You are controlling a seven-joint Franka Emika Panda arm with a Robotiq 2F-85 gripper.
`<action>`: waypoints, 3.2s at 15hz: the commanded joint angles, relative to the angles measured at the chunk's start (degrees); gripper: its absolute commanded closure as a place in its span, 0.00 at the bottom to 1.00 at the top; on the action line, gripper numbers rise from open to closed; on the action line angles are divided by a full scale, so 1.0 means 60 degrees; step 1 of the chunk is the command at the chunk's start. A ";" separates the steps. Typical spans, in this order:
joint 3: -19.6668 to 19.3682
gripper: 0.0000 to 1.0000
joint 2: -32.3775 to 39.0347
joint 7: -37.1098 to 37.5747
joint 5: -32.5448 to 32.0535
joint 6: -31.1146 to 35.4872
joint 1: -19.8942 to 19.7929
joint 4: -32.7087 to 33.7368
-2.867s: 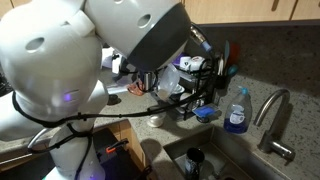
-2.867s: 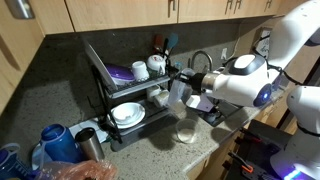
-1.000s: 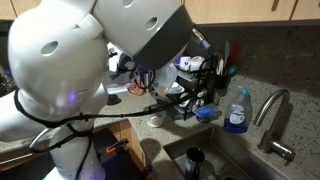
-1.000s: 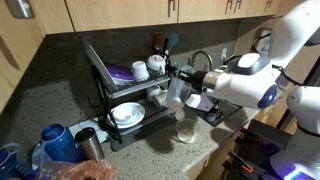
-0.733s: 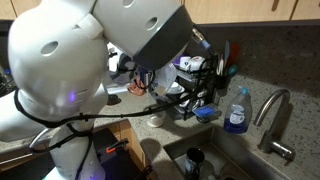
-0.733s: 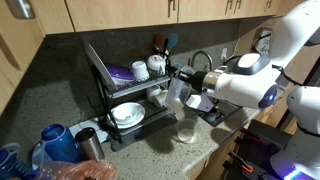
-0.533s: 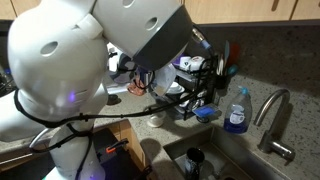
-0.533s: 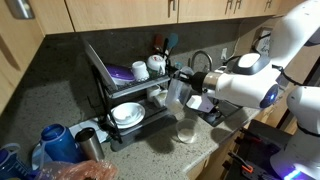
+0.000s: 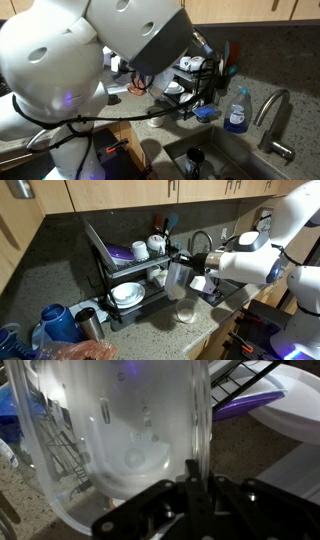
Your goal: Pour the contents from the left bowl to the right bowl
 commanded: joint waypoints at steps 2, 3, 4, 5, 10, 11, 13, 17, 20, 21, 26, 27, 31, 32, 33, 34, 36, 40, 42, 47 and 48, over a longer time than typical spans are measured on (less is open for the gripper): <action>0.0096 0.99 -0.0070 0.0000 -0.0134 0.0803 -0.0564 -0.0030; 0.0099 0.99 -0.0063 0.0000 -0.0130 0.0930 -0.0678 -0.0032; 0.0097 0.99 -0.0045 0.0000 -0.0129 0.1044 -0.0780 -0.0030; 0.0106 0.99 -0.0029 0.0000 -0.0119 0.1158 -0.0876 -0.0029; 0.0099 0.99 0.0007 0.0000 -0.0131 0.1560 -0.1284 -0.0014; 0.0096 0.99 0.0033 -0.0001 -0.0139 0.1592 -0.1348 -0.0008; 0.0108 0.99 0.0034 -0.0001 -0.0127 0.1628 -0.1430 -0.0005; 0.0132 0.99 -0.0014 -0.0002 -0.0152 0.1566 -0.1541 -0.0007; 0.0135 0.99 -0.0007 -0.0002 -0.0266 0.1620 -0.1631 -0.0007; 0.0130 0.99 0.0009 -0.0002 -0.0320 0.1620 -0.1656 -0.0007; 0.0064 0.99 -0.0057 -0.0002 -0.0637 0.1641 -0.1742 -0.0008; 0.0063 0.99 -0.0062 -0.0002 -0.0678 0.1644 -0.1756 -0.0008; 0.0127 0.99 -0.0042 -0.0002 -0.0703 0.1706 -0.1841 -0.0007; 0.0139 0.99 -0.0039 -0.0002 -0.0702 0.1732 -0.1866 -0.0008; 0.0153 0.99 -0.0020 -0.0002 -0.0689 0.1763 -0.1895 -0.0008; 0.0166 0.99 -0.0003 -0.0002 -0.0667 0.1816 -0.1920 -0.0008; 0.0203 0.99 0.0034 -0.0002 -0.0620 0.1929 -0.1981 -0.0007; 0.0254 0.99 0.0114 -0.0005 -0.0567 0.2212 -0.2148 -0.0006; 0.0286 0.99 0.0240 -0.0014 -0.0456 0.2521 -0.2299 -0.0004; 0.0412 0.99 0.0642 0.0035 -0.0329 0.3627 -0.2857 -0.0008; 0.0423 0.99 0.0699 0.0037 -0.0343 0.3857 -0.2961 -0.0010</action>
